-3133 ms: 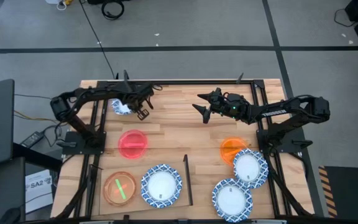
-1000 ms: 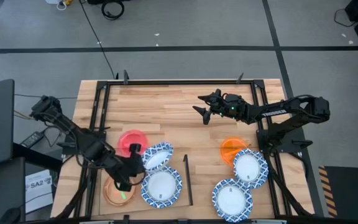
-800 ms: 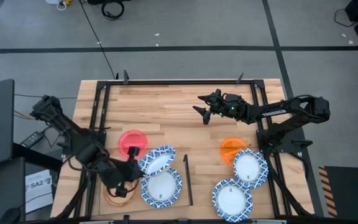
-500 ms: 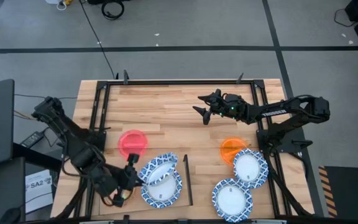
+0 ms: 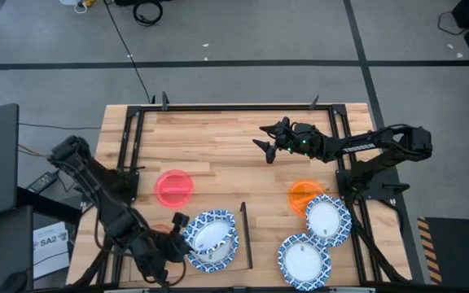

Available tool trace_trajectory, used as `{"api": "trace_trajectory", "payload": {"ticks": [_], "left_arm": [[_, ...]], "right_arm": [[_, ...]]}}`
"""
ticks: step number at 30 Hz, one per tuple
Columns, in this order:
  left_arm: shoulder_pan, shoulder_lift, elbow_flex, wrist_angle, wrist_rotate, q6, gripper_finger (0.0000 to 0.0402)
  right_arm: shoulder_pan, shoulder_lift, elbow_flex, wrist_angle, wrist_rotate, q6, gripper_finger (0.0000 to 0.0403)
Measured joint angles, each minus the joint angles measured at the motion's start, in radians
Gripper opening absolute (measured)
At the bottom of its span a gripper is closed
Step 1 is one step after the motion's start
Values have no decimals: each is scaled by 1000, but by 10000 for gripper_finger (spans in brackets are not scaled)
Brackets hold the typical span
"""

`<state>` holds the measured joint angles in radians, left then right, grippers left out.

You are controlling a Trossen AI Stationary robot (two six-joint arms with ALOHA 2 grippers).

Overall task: Place and stack plates onto a shelf
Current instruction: Stack the top left blue bowl on top of the other blue bowl on the shelf

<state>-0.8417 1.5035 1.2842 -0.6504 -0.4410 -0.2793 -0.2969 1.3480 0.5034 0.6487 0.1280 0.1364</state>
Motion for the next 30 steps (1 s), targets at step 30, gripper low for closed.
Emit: {"api": "trace_trajectory", "payload": {"ticks": [30], "left_arm": [[-2,82,-1,-80,78,145,25]], "right_arm": [[0,0,0,-2,0,0,300]]}}
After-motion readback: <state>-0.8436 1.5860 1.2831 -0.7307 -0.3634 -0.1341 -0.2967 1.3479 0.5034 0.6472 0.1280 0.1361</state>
